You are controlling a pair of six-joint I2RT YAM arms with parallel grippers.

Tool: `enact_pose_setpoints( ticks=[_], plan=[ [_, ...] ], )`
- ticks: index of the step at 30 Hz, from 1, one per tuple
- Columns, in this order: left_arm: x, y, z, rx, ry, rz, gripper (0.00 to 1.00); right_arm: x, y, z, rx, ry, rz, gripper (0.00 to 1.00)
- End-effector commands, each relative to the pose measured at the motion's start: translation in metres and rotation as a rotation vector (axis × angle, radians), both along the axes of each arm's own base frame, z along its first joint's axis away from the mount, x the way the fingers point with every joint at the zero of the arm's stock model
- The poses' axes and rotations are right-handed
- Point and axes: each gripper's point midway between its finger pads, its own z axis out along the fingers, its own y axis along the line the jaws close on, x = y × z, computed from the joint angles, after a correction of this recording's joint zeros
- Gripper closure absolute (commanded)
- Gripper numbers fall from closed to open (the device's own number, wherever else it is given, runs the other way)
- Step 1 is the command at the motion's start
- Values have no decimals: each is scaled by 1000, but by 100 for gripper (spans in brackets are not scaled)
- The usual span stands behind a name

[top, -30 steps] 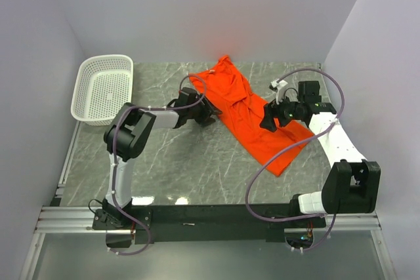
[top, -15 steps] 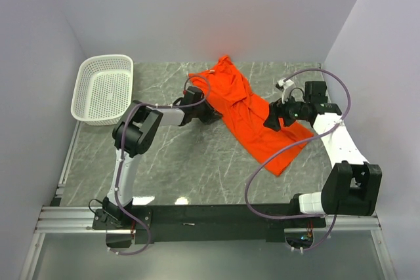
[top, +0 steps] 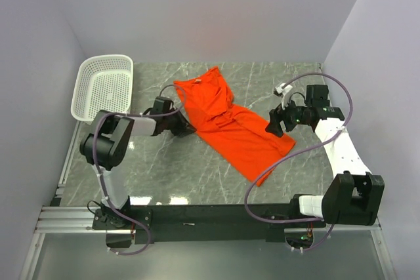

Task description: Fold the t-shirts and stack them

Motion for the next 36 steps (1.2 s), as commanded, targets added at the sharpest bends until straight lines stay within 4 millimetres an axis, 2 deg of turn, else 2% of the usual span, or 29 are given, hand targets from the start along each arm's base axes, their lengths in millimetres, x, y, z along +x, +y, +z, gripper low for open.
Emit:
enact_pose_setpoints(
  ticks=[1, 2, 3, 4, 5, 7, 8, 9, 10, 11, 12, 13, 14, 15, 16, 17, 18, 20, 21, 22, 24, 27, 33, 34, 36],
  plan=[
    [-57, 44, -44, 153, 171, -64, 84, -14, 9, -1, -14, -18, 115, 21],
    [-54, 46, -32, 144, 142, -64, 78, -20, 13, -4, -20, -10, 166, 21],
    [-52, 47, -24, 132, 121, -64, 72, -42, 23, -12, -25, 45, 254, 21],
    [-52, 49, -17, 134, 96, -73, 62, -50, 30, -17, -64, -7, 391, 21],
    [-47, 50, 6, 120, 30, -72, 59, -67, 36, -29, -81, 9, 468, 21],
    [-48, 56, 27, 139, -59, -88, 51, -93, 61, -47, -137, 3, 631, 21],
    [-46, 59, 58, 139, -153, -71, 48, -104, 60, -67, -205, 29, 636, 21],
    [-45, 70, 68, 180, -192, -35, 46, -112, 90, -72, -234, -37, 733, 21],
    [-50, 77, 75, 211, -228, -27, 42, -119, 100, -79, -249, -9, 701, 21],
    [-52, 85, 110, 214, -335, 5, 39, -118, 97, -94, -347, -17, 659, 21],
    [-59, 95, 118, 250, -353, 37, 36, -112, 116, -94, -355, -85, 653, 21],
    [-61, 112, 124, 299, -376, 107, 28, -124, 132, -98, -370, -79, 655, 21],
    [-67, 125, 154, 299, -460, 174, 21, -120, 134, -103, -431, -94, 624, 21],
    [-76, 134, 158, 317, -459, 208, 15, -116, 143, -102, -442, -123, 590, 21],
    [-88, 142, 180, 291, -526, 253, 6, -126, 158, -102, -449, -124, 605, 21],
    [-93, 151, 186, 300, -545, 296, 4, -128, 159, -110, -483, -107, 596, 21],
    [-100, 154, 192, 286, -565, 312, 2, -118, 159, -110, -530, -143, 526, 21],
    [-119, 161, 199, 247, -597, 357, 1, -121, 162, -118, -584, -127, 498, 22],
    [-124, 162, 194, 237, -593, 360, 1, -120, 162, -120, -599, -135, 476, 22],
    [-133, 163, 199, 206, -608, 379, 1, -116, 158, -122, -621, -135, 441, 23],
    [-141, 163, 193, 178, -600, 381, 1, -112, 153, -126, -655, -148, 415, 25],
    [-149, 159, 196, 133, -616, 374, 0, -113, 141, -134, -705, -127, 401, 30],
    [-151, 149, 202, 106, -610, 320, 1, -125, 130, -152, -750, -51, 420, 47],
    [-151, 148, 203, 103, -610, 315, 1, -128, 130, -155, -752, -33, 435, 55],
    [-152, 145, 209, 87, -626, 301, 1, -134, 131, -158, -747, 1, 455, 65]
  ],
)
